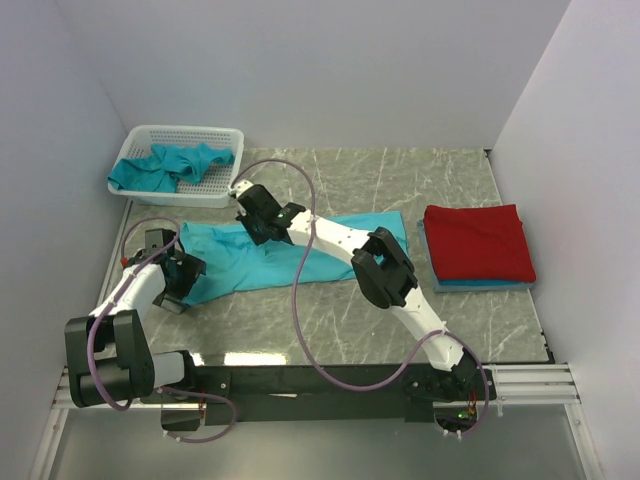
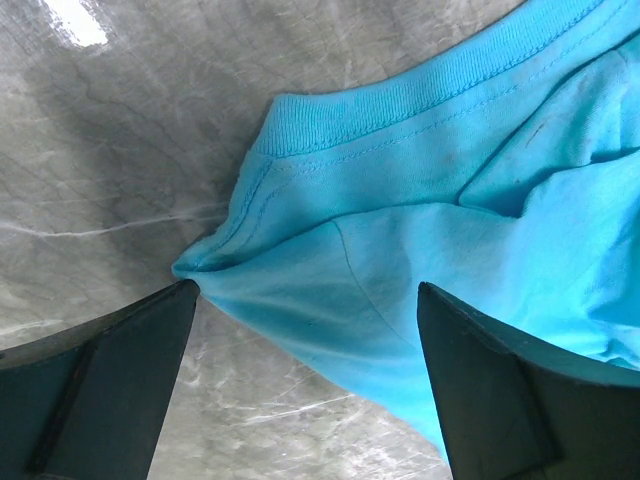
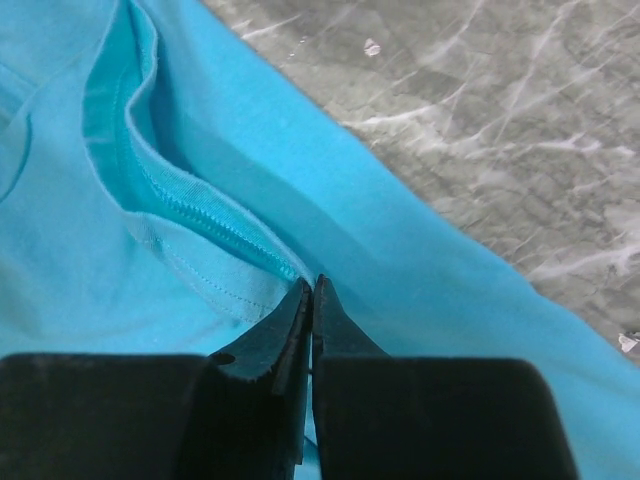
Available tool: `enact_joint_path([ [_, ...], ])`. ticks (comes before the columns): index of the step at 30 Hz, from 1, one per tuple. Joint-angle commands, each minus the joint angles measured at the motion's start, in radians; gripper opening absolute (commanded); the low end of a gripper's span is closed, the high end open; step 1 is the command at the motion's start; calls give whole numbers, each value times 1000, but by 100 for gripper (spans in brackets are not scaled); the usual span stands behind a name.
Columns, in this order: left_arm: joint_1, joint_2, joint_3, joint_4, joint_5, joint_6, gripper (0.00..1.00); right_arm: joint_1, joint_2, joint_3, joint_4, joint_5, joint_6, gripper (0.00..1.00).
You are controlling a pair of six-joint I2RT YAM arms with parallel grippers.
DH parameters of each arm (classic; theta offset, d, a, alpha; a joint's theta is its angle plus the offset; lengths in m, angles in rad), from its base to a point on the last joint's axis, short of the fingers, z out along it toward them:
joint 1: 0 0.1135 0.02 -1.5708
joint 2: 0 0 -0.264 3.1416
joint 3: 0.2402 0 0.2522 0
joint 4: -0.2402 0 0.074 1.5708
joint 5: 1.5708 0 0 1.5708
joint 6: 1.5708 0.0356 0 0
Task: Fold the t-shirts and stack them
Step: Fold the tshirt
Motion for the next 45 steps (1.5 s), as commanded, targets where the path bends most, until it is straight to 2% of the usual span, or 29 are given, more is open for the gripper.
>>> enact_joint_path([
  [1, 7, 28, -16, -3, -42, 12, 100, -20, 9, 43, 26, 14, 16, 5],
  [5, 7, 13, -14, -17, -62, 6, 99, -47, 23, 80, -3, 65, 30, 7],
  [10, 8, 2, -8, -27, -69, 1, 99, -67, -15, 45, -17, 66, 55, 53],
  [11, 8, 1, -6, -27, -71, 0, 100, -67, -47, 25, -9, 69, 55, 55],
  [17, 7, -24, 9, -58, -86, -13, 99, -73, -141, -50, -18, 151, 85, 61],
  [21, 7, -74, 39, -108, -108, -33, 100, -75, -236, -157, 3, 167, 119, 70],
  [25, 7, -171, 107, -165, -99, -14, 99, -101, -363, -368, 58, 190, 151, 77],
  [29, 5, -245, 153, -217, -68, 7, 99, -190, -507, -536, 69, 175, 214, 79],
  [34, -24, -283, 153, -144, 23, 23, 99, -256, -664, -801, 90, 197, 251, 80],
  [39, -197, -181, 191, -17, 35, -14, 99, -291, -810, -993, 89, 172, 277, 81],
  [40, -266, -116, 207, 5, 43, -17, 99, -296, -825, -1018, 106, 161, 280, 81],
  [43, -361, 28, 273, 62, 62, -16, 99, -323, -865, -1088, 139, 89, 297, 83],
  [45, -374, 126, 308, 112, 82, -3, 100, -343, -861, -1104, 143, 69, 308, 84],
])
